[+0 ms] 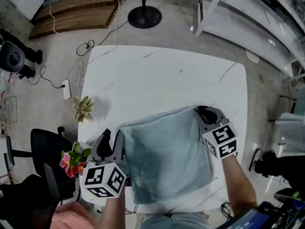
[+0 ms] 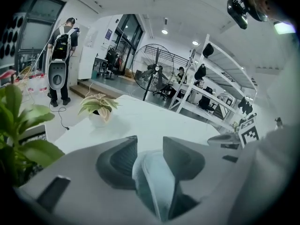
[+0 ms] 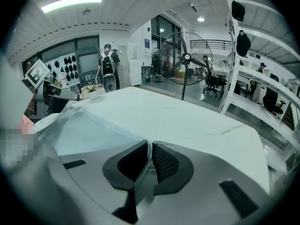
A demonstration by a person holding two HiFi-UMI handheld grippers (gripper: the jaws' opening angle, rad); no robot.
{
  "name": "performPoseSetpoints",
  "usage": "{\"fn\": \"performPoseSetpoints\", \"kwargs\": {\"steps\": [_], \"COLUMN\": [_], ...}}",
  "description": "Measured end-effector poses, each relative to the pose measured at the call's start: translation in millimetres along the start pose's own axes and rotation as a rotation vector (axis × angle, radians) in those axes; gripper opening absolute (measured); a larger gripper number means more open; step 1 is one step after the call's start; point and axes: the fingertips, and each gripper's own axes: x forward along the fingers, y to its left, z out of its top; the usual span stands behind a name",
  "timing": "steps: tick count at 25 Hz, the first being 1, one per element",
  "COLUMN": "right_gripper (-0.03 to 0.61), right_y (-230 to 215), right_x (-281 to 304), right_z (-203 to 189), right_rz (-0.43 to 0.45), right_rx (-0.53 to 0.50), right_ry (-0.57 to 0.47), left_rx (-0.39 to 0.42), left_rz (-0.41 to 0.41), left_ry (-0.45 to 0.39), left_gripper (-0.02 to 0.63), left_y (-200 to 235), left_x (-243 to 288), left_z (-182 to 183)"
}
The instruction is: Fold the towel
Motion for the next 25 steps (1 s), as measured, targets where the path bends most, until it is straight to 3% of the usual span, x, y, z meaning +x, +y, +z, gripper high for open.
{"fn": "performPoseSetpoints", "kwargs": {"steps": [8,13,18,21,25], "right_gripper": [0.084,0.084,0.084,0.082,0.018], "right_y": [1,6,14,14,10], "right_x": [-9,-22,-22,-19,-21], "right_z": [7,17,14,13,23], "right_rz": [0.012,-0.004,0.031,0.035,0.01], "right_rx": [-0.015,-0.054,-0.073,-0.088,-0.099], "right_ry": [0.002,-0.022,-0.005,0.004,-0.05], "left_rx": [0.118,0.214,0.211,0.227,0.265], "left_rz": [-0.048,-0.015,0.028,0.039,0.062], "left_ry": [0.064,0.108,0.162,0.172,0.14], "left_gripper": [0.176,0.169,0.144,0.112,0.029], "left_y": [-9,-7,8,11,8], "left_x": [9,22,30,32,28], "left_z": [-15,-24,-35,-38,-31]}}
